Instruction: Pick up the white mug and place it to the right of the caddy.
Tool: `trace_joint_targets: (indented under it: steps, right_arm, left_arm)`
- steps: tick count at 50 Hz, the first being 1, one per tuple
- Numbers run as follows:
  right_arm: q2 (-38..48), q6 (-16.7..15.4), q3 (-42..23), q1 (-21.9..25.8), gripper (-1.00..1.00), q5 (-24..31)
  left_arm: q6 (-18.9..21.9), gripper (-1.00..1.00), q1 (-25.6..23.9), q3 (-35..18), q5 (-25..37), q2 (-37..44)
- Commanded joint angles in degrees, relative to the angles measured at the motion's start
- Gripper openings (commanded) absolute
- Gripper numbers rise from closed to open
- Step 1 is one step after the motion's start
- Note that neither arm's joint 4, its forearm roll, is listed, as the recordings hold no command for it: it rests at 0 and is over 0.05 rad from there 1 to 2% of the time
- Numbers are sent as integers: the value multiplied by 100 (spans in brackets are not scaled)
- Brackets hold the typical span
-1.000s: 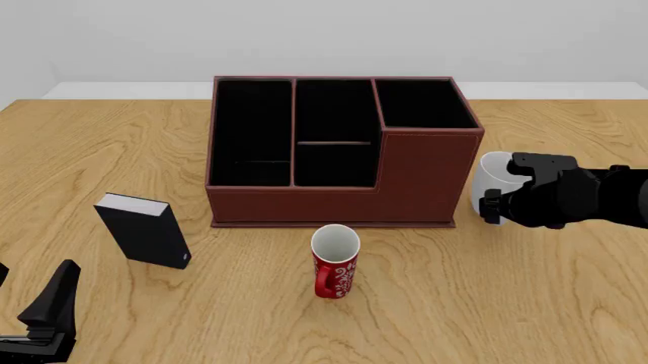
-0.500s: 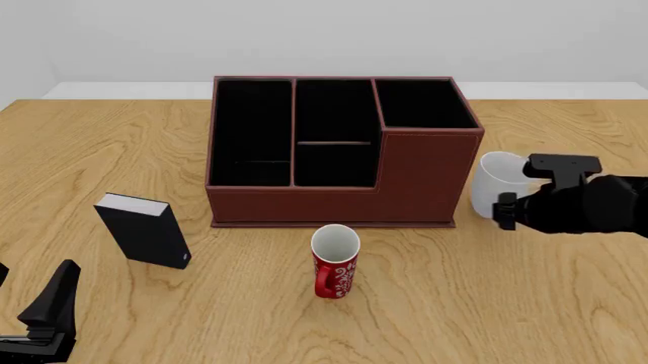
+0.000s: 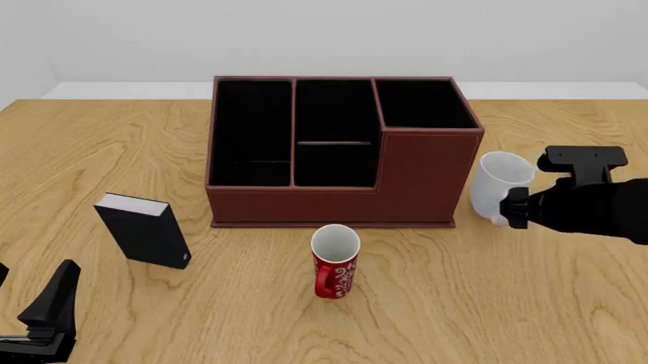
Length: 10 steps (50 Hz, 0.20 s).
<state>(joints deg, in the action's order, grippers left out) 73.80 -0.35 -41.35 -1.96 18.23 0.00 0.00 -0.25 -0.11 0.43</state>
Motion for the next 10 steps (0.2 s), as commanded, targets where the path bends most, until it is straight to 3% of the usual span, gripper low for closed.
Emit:
trace_joint_targets:
  steps: [1, 10]
  right_arm:
    - [-336, -14, 56, 55, 100, 125]
    - [-603, -4, 33, 191, 100, 213]
  left_arm:
    - [0, 100, 0, 0, 0, 0]
    - [0, 100, 0, 0, 0, 0]
